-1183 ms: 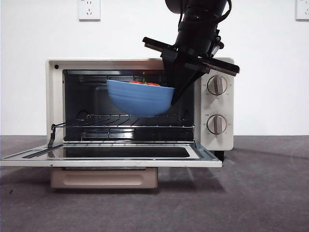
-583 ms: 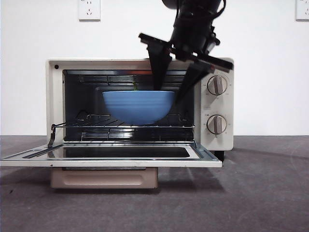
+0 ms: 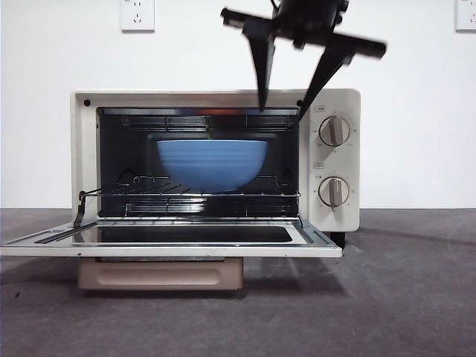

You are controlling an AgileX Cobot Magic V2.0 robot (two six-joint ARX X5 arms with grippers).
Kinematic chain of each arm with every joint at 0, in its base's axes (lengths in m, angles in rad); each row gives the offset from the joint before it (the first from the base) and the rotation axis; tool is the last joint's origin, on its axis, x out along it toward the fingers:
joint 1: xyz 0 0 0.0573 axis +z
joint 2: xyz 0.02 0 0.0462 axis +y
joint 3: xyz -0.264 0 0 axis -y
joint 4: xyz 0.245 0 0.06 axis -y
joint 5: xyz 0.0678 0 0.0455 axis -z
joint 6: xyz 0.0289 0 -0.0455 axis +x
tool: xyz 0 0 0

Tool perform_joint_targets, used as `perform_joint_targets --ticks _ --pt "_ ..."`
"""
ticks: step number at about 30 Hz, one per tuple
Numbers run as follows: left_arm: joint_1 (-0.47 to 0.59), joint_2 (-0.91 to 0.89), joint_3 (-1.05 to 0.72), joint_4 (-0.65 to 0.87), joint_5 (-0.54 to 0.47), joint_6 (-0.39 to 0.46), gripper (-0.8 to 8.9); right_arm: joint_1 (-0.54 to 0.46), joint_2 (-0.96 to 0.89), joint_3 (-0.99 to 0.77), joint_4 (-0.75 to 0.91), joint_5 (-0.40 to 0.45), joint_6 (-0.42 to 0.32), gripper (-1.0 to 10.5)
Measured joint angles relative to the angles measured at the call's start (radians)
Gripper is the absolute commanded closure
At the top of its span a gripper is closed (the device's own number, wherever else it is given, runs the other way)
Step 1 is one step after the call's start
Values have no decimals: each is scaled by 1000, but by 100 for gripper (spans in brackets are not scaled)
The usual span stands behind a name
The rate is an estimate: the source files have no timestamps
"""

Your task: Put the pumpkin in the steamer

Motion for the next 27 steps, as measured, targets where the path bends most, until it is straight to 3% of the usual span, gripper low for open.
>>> perform_joint_targets --ticks 8,12,17,27 --pt "4 54 0 -45 -5 -21 801 64 -213 0 -135 153 -296 715" --pt "37 96 -21 -68 -4 -56 803 109 -354 0 -140 235 -405 728" --pt "119 117 -80 -68 16 -90 803 164 -528 0 -140 255 -485 807" --pt "394 213 -354 100 324 -166 803 249 -806 -136 -145 247 -542 807"
